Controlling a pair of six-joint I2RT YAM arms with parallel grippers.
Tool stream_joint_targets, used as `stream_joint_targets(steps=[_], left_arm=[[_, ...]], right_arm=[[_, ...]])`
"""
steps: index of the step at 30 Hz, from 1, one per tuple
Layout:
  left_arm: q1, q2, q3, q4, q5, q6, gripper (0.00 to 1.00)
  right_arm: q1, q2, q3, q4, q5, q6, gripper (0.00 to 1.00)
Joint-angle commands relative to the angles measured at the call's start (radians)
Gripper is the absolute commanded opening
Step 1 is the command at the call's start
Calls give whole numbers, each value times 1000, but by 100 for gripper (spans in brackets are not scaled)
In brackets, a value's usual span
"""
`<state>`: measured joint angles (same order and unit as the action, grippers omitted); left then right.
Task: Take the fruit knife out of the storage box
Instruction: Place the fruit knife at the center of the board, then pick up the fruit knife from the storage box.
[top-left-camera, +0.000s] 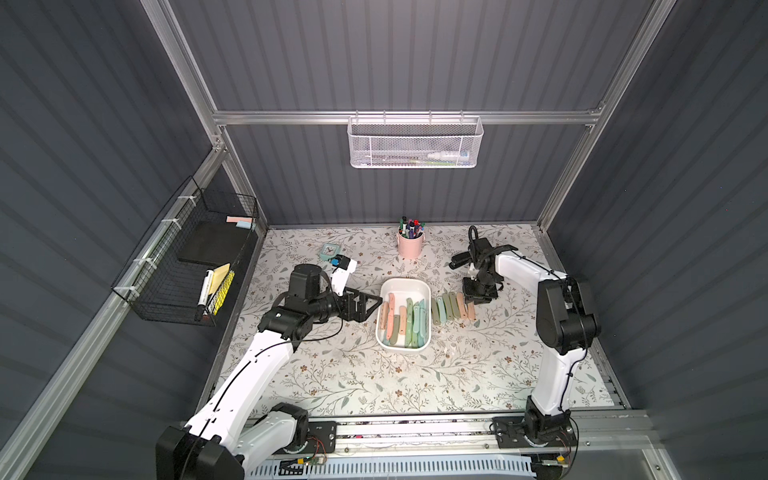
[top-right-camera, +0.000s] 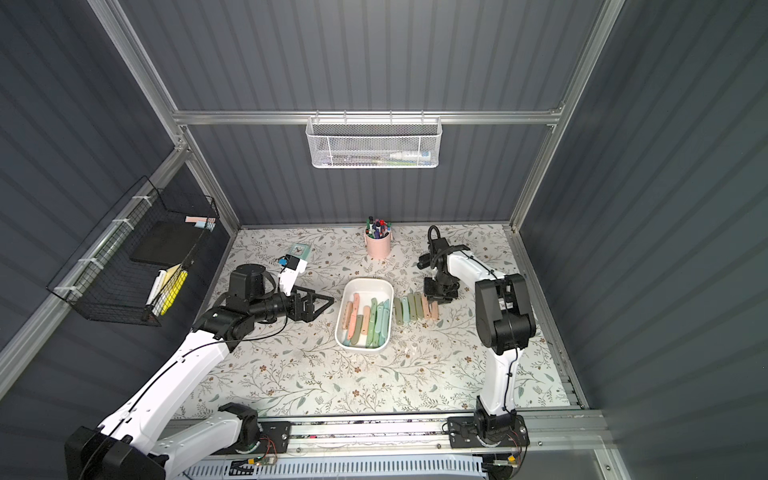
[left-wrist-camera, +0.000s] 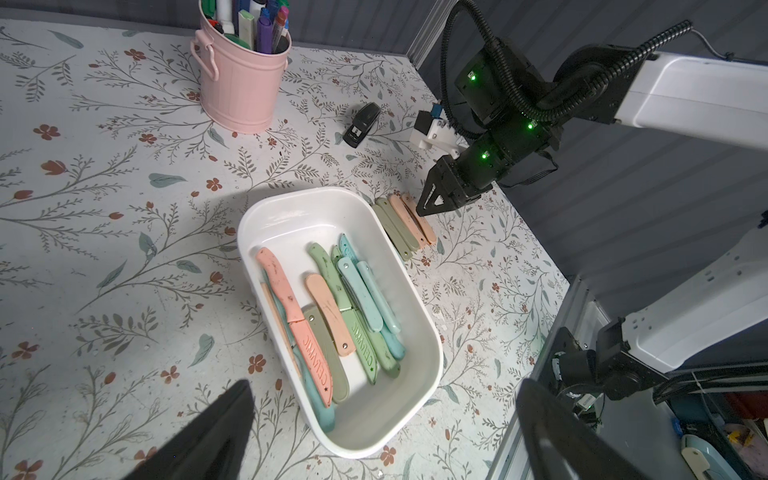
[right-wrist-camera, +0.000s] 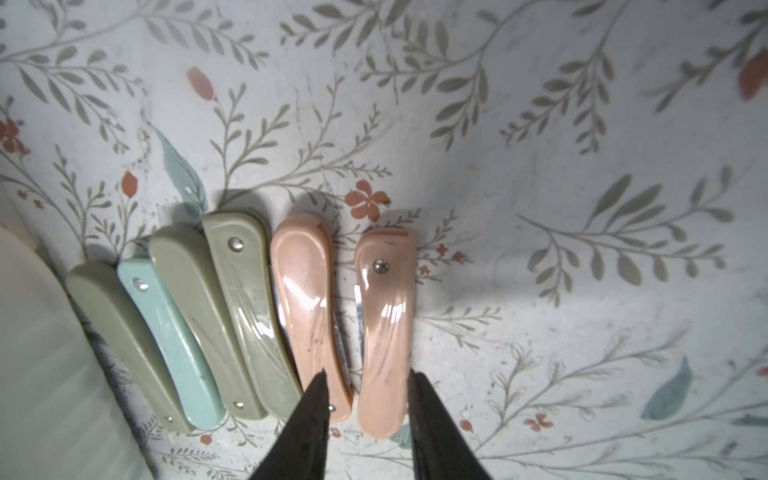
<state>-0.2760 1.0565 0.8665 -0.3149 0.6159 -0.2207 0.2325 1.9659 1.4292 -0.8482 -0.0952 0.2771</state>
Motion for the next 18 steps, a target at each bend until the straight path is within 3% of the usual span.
stream_joint_targets(steps=[1, 7, 10, 12, 18], left_arm=[[4, -16, -1, -18, -13, 12, 99], [5, -16, 0, -19, -16, 12, 99], [4, -21, 0, -23, -30, 11, 99], [4, -23, 0, -23, -49, 12, 100], [4, -41, -2, -47, -154, 11, 100]], right_arm=[[2, -52, -28, 17, -1, 23, 39], [4, -64, -31, 6, -4, 34, 42], [26, -138, -90, 117, -153, 13, 42], [73, -184, -95, 153, -204, 19, 44], [293, -228, -23, 166, -125, 71, 51]])
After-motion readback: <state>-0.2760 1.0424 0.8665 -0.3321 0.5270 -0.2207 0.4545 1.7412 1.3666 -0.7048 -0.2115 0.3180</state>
